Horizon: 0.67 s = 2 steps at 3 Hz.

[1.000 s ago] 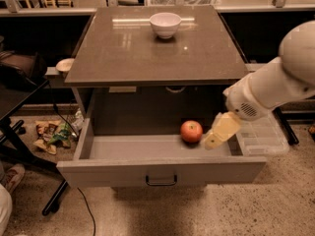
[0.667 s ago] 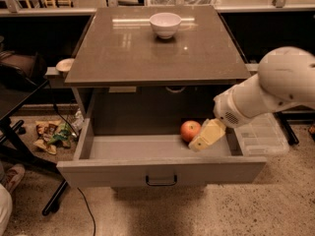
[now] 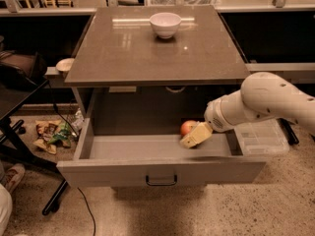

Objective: Pick apple from top drawer and place on counter

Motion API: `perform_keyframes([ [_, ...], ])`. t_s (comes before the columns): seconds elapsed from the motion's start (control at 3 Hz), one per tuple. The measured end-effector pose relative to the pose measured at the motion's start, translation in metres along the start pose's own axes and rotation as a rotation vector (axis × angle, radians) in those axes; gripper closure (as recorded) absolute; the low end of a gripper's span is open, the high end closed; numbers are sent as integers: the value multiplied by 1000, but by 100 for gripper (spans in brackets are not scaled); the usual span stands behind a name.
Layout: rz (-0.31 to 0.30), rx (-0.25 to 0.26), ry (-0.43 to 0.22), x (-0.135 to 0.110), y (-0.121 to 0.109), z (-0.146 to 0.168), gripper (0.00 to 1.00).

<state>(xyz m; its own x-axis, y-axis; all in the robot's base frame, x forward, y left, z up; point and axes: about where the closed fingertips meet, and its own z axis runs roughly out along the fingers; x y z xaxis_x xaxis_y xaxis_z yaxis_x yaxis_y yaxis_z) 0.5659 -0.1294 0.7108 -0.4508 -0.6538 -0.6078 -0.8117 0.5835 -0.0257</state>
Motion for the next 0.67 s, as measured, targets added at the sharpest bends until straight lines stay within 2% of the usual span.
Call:
perform_keyframes([
  [0.67, 54, 14, -19, 14, -19, 45, 0],
])
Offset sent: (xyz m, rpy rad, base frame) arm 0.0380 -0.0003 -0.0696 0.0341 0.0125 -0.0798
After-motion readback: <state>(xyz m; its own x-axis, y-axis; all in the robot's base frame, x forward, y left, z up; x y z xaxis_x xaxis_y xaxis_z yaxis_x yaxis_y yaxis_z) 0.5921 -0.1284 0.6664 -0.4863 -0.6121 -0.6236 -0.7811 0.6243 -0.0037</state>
